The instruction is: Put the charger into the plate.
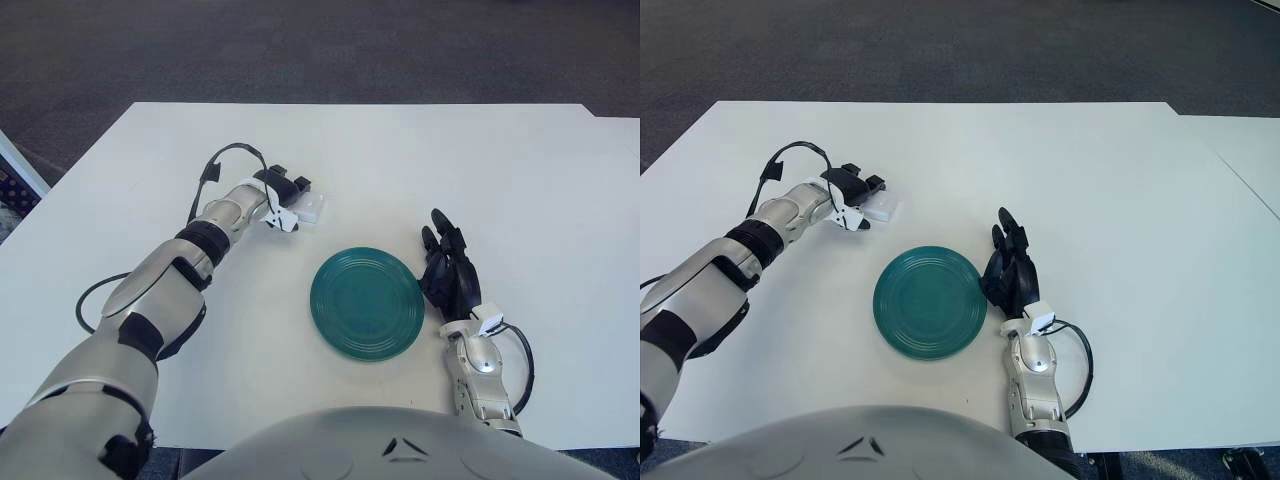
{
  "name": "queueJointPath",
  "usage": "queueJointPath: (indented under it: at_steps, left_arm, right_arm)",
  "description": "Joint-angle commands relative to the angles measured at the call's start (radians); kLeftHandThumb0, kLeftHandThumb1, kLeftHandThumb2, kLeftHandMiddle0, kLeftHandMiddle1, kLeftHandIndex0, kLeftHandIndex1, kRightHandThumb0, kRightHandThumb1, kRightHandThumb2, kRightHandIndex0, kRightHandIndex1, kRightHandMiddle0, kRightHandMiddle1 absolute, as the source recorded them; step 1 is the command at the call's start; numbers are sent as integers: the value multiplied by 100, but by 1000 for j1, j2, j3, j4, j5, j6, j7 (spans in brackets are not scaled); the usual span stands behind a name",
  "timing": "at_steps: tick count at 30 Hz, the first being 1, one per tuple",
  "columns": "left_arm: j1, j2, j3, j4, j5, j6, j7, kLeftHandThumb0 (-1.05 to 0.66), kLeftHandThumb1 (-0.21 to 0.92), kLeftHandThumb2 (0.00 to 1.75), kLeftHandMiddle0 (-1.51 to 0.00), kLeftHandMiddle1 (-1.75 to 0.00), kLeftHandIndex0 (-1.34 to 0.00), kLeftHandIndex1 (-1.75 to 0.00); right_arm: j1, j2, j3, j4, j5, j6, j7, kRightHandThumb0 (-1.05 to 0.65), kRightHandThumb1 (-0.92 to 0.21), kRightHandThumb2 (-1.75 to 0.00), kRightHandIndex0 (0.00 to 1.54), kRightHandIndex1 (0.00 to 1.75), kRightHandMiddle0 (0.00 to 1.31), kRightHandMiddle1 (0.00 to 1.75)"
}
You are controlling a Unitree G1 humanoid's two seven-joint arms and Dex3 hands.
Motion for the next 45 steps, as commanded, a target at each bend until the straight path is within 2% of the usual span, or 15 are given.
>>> queueJointPath:
  at_steps: [1, 3, 7, 12, 23, 30, 35, 45]
  left_arm:
    - [53, -63, -27, 188, 9, -5, 32, -90, 92, 44, -51, -175, -23, -164]
    - [45, -90, -9, 250, -13, -1, 65, -85, 92, 44, -56, -175, -33, -169]
    - [53, -97, 55, 254, -93, -14, 57, -75, 92, 46, -69, -175, -54, -173]
    - [77, -93, 98, 198, -164, -14, 5, -65, 92, 49, -82, -175, -65, -174]
    - [77, -113, 136, 215, -220, 20, 27, -50, 92, 57, -91, -175, -69, -175]
    - [83, -106, 139, 215, -218, -23, 112, -45, 92, 60, -97, -175, -76, -175]
    - [94, -98, 122, 216, -190, -63, 232, -45, 92, 61, -96, -175, -77, -175]
    - [98, -97, 111, 216, -186, -69, 292, -45, 92, 63, -91, -175, -77, -175]
  right_arm:
    - [66, -2, -4, 105, 12, 52, 10, -86, -92, -93, 9, 0, 0, 24]
    - [64, 2, -9, 110, 13, 46, 6, -87, -92, -92, 9, 0, 0, 24]
    - [63, 2, -14, 122, 5, 30, -1, -87, -92, -91, 9, 0, 0, 26]
    - [58, -8, -13, 136, 4, 21, 11, -88, -92, -93, 10, 1, 0, 26]
    - [57, -7, -7, 138, -3, 17, 7, -86, -92, -94, 12, 1, 0, 29]
    - [55, -7, -5, 141, -21, 7, -6, -87, -92, -95, 13, 1, 0, 32]
    - [50, -11, -7, 154, -20, -3, -2, -86, -92, -95, 13, 1, 0, 33]
    - [44, -4, -17, 167, -6, -15, -2, -87, -92, -94, 13, 0, 0, 32]
